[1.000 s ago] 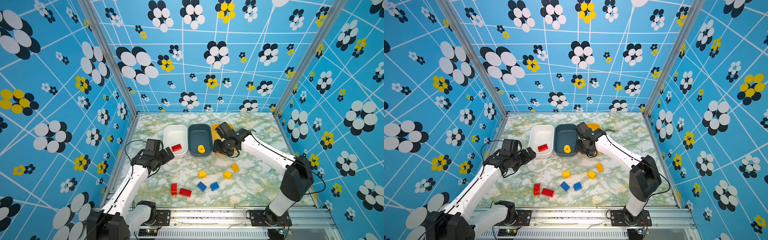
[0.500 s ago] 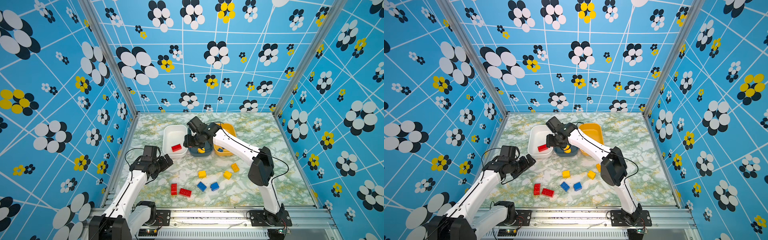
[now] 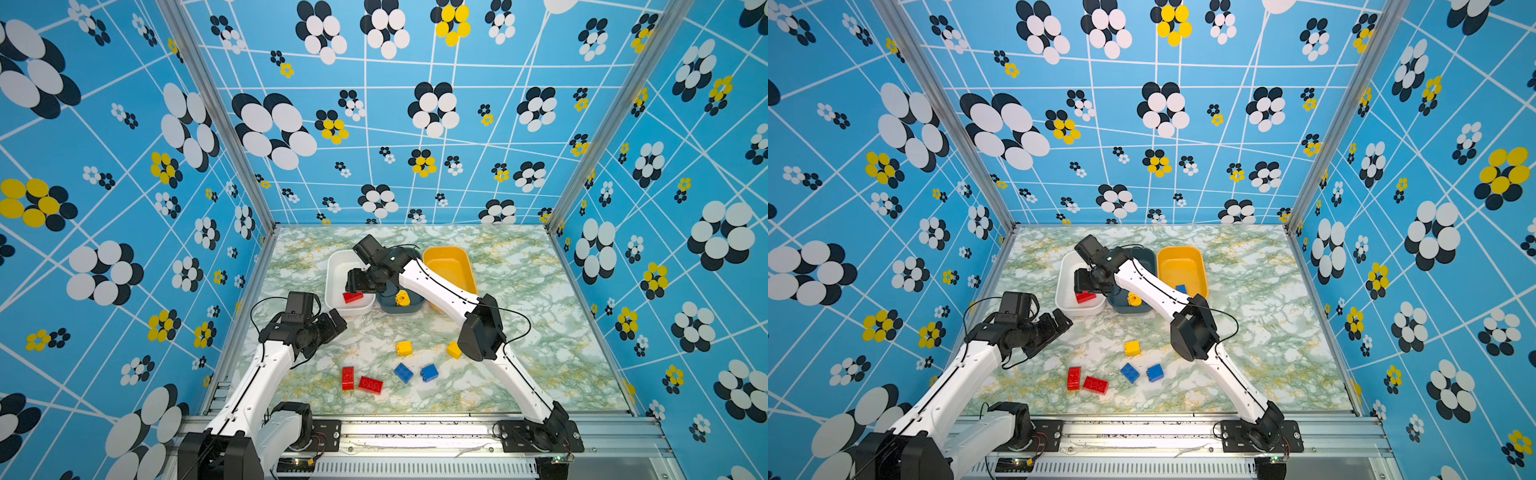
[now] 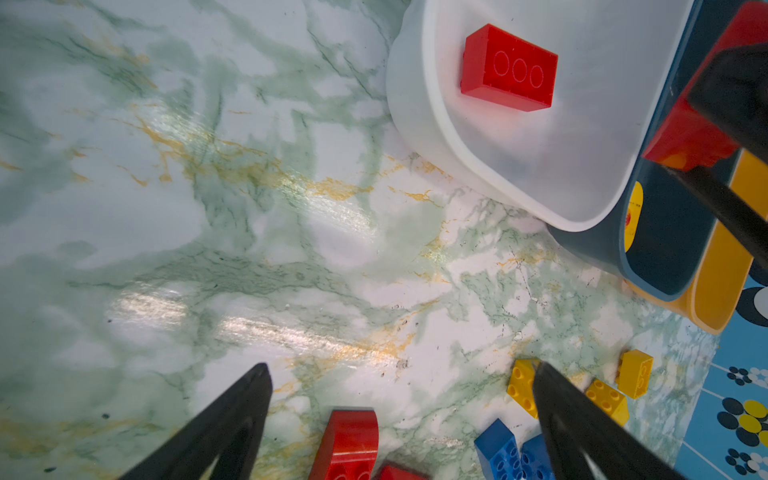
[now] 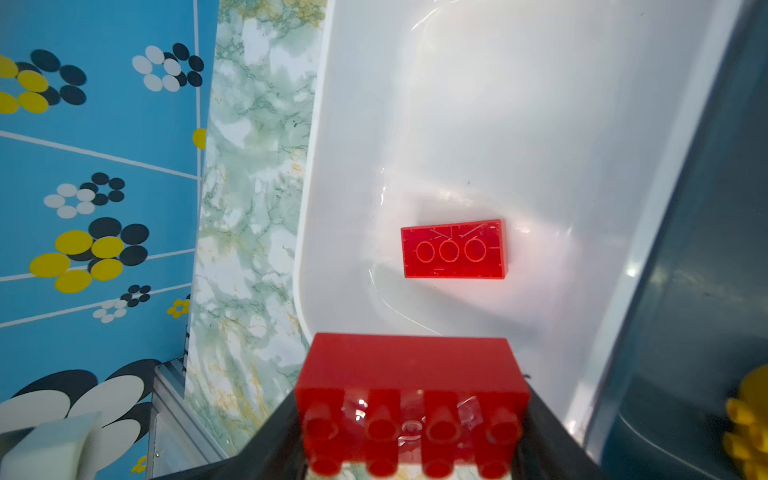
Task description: Sort the legos into containers by color
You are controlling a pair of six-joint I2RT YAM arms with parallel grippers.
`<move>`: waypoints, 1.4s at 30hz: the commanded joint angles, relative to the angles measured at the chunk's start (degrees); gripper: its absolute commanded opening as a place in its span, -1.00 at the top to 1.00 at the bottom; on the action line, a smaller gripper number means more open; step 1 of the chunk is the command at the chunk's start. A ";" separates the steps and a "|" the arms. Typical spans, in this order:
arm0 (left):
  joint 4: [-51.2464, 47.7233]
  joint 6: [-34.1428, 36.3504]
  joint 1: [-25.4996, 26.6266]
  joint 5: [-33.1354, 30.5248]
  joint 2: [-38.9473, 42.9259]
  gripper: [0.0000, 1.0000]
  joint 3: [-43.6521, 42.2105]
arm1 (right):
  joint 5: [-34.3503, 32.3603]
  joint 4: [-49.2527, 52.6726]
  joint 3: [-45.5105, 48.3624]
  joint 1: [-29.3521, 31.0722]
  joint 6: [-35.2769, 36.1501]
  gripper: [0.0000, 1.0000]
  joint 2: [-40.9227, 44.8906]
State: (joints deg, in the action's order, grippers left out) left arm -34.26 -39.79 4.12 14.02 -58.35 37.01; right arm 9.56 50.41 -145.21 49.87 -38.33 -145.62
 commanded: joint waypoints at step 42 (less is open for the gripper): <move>-19.24 -10.21 27.54 -17.13 -1.05 -0.56 2.34 | 6.86 -8.69 45.25 -7.53 2.56 -0.78 35.59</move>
State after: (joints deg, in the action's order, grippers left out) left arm -51.27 -47.09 29.71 -0.82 -58.96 39.13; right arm 14.74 44.80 -105.54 43.35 -34.72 -114.06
